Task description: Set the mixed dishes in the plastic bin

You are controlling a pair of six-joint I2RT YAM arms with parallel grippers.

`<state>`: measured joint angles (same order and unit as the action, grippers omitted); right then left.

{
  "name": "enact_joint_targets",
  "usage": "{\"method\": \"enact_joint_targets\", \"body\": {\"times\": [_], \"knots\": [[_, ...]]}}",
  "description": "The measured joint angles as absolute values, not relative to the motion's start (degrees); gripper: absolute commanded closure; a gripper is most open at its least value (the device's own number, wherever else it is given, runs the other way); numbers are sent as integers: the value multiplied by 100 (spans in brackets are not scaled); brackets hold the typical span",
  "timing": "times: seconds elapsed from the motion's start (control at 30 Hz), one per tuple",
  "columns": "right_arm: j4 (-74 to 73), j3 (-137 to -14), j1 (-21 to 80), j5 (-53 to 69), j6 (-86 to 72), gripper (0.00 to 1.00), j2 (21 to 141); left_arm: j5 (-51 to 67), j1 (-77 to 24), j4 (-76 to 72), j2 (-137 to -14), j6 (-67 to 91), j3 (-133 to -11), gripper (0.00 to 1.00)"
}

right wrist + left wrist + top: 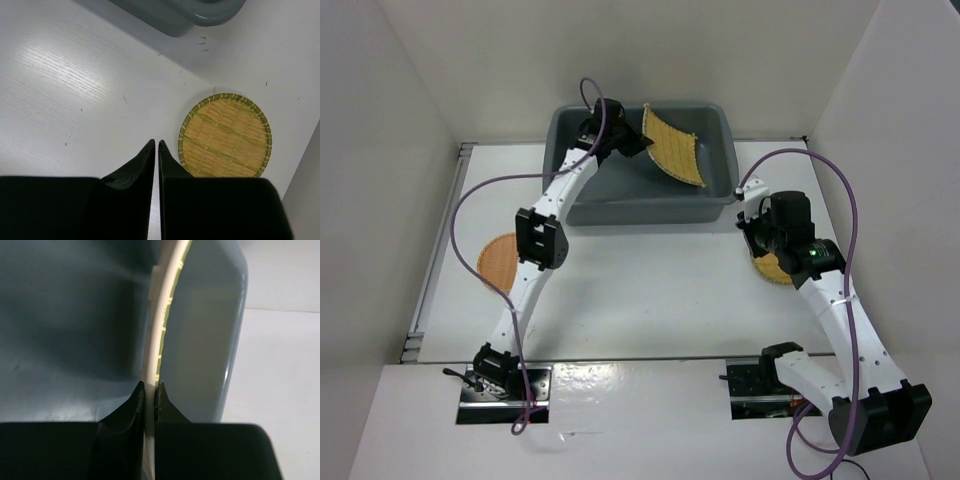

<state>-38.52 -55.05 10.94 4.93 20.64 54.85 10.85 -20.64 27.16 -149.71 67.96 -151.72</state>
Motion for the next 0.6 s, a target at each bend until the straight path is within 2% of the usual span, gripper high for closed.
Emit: {"method": "enact_joint_targets", "body": {"times": [0.1,0.2,0.33,0.4,0.47,0.5,0.57,0.6], "knots": [[-3852,-5505,1094,493,2064,89,5485,1175,-2091,3214,-15924,6757,-16783,100],[-3852,-5505,1094,493,2067,89,5485,1282,-2126,3662,-16289,6792,-17294,100],[-3854,-5505,1094,493,2067,88,5485,1387,-2185,3874,-16545,6879,-17605,90],[-3854,-5505,1094,493,2067,85,5485,1396,-2217,3948,-16571,6917,-17640,76],[-3854,-5505,1094,493,2067,84,5485,1387,-2231,4045,-16571,6928,-17668,68],[-3854,-5505,1094,493,2067,84,5485,1378,-2235,4119,-16571,6923,-17692,52],[-3854,-5505,1094,493,2067,82,5485,1321,-2241,4257,-16571,6895,-17701,42],[-3854,-5505,1094,493,2067,82,5485,1264,-2246,4346,-16571,6899,-17703,29]]}}
